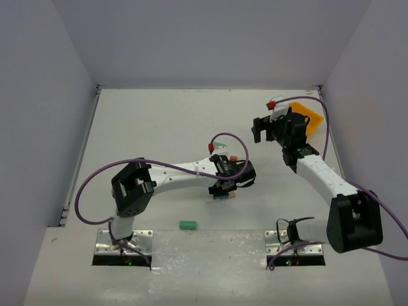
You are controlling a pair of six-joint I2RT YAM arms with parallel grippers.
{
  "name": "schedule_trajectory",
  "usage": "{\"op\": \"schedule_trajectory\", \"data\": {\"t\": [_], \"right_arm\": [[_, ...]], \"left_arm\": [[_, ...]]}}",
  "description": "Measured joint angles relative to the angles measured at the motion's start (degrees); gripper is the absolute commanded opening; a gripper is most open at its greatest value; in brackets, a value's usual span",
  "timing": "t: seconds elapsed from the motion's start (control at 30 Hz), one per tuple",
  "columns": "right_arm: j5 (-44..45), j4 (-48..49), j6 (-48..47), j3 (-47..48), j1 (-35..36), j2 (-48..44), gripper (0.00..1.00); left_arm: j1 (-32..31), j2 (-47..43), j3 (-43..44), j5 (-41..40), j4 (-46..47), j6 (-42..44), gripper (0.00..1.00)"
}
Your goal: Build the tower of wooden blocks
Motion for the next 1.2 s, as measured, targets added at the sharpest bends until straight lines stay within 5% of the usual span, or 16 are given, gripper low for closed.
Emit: {"op": "schedule_trajectory", "data": {"t": [0.7, 1.2], "right_arm": [[-1.0, 0.0, -0.9, 0.0, 0.0, 0.0, 0.99], [-1.1, 0.0, -0.9, 0.0, 0.0, 0.0, 0.99]], "left_arm": [[-0.2, 0.4, 0.4, 0.4, -0.4, 0.0, 0.0], [-0.5, 0.8, 2.1, 0.5, -1.6, -0.1, 0.1]]}}
